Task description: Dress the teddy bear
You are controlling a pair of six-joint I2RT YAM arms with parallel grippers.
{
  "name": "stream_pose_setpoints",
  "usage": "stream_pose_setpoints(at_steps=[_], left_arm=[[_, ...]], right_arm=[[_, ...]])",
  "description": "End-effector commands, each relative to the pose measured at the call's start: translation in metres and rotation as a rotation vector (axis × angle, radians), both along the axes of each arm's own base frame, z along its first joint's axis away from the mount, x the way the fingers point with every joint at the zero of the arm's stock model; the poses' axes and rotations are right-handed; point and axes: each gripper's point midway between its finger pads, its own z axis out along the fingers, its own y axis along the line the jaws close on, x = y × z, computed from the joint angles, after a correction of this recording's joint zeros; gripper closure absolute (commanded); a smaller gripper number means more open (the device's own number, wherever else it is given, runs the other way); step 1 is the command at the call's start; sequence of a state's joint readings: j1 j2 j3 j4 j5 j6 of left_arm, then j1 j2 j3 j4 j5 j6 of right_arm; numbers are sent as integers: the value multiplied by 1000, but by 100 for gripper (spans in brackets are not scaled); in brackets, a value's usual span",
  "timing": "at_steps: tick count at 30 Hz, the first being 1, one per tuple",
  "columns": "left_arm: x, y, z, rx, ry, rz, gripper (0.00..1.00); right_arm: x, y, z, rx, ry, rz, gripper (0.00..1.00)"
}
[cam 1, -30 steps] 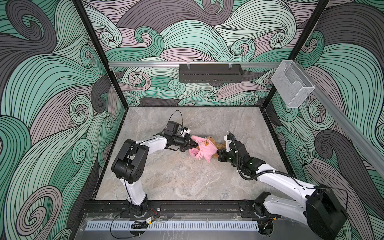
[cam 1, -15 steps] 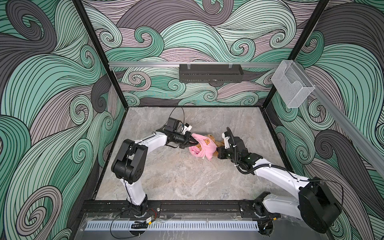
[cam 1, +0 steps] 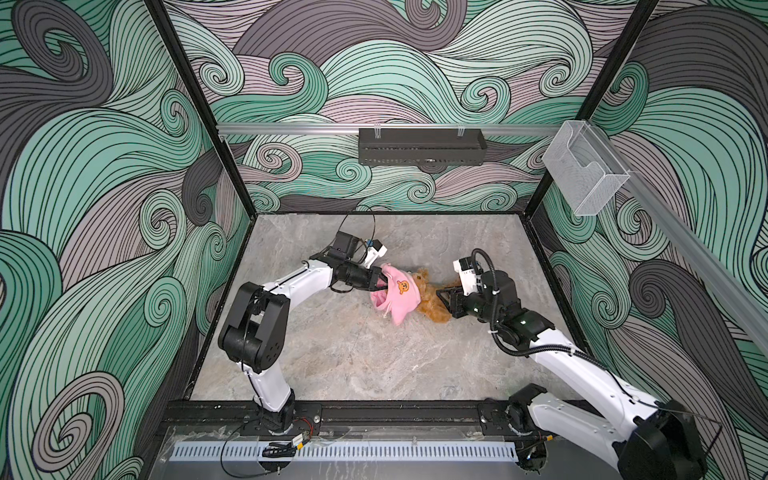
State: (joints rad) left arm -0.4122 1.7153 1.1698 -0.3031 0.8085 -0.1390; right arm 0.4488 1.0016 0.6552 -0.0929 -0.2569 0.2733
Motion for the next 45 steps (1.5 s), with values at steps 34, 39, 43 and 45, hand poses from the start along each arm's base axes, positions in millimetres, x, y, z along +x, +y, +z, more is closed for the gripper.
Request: stream_pose_setpoints(at_steps=[34,39,43,45], left_arm=[[15,-27,80,41,-740,-229,100],[12,-27,81,52,-759,-241,100],[-2,-29,71,102,-791,-296,100],[-9,-29,67,123,-801,-313,100]], right_arm=[[55,78,40,276,297,226,81],[66,68,33,246,304,135,99],[88,27,20,281,323,-109,100],[97,9,15,338,320,-212,100]])
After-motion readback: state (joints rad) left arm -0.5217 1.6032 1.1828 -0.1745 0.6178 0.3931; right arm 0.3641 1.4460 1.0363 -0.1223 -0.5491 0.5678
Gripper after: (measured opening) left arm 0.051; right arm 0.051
